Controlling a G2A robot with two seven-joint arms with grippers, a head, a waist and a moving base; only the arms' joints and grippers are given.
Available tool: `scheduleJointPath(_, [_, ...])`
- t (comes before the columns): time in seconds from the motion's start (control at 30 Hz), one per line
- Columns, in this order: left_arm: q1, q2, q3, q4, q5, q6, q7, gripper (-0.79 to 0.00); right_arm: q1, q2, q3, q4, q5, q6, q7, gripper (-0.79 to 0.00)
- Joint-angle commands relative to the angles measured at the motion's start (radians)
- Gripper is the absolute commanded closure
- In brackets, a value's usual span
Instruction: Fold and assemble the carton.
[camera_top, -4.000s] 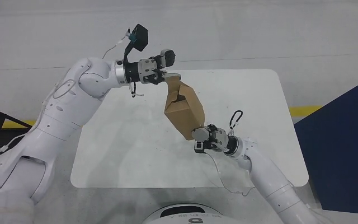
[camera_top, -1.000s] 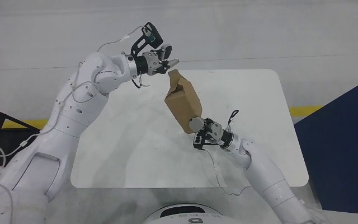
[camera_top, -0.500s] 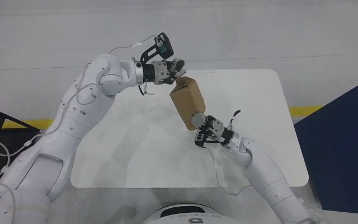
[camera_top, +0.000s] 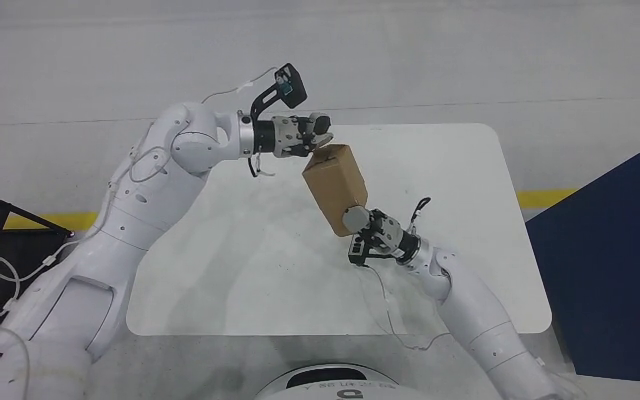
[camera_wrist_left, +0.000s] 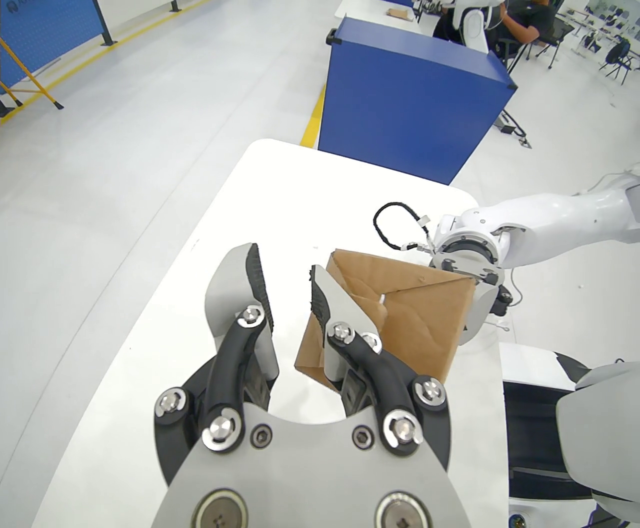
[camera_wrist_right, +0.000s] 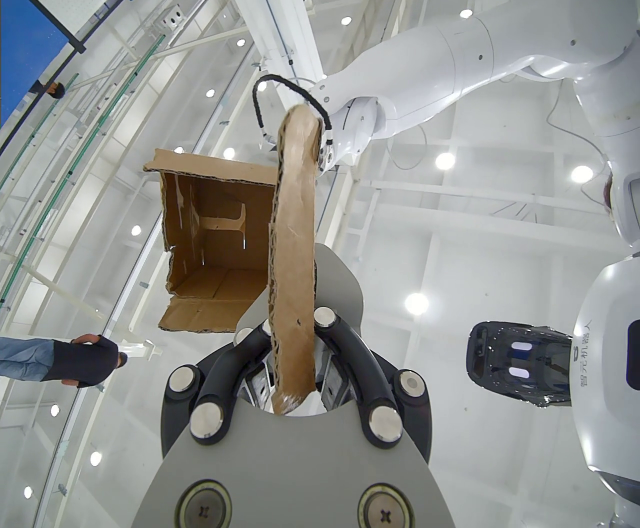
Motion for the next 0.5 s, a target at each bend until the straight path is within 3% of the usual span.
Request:
scheduleJointPath(0.0, [0.004, 0.000, 0.000, -0.001, 0.001, -0.005, -0.005, -0.400, -0.002, 0.000, 0.002, -0.002, -0.013, 0.004, 0.010, 0.000])
scheduleJointPath(0.47, [0.020, 0.005, -0.016, 0.000, -0.045, -0.135, -0.011, -0.489, -0.003, -0.005, 0.008, 0.005, -0.012, 0.012, 0.027, 0.000])
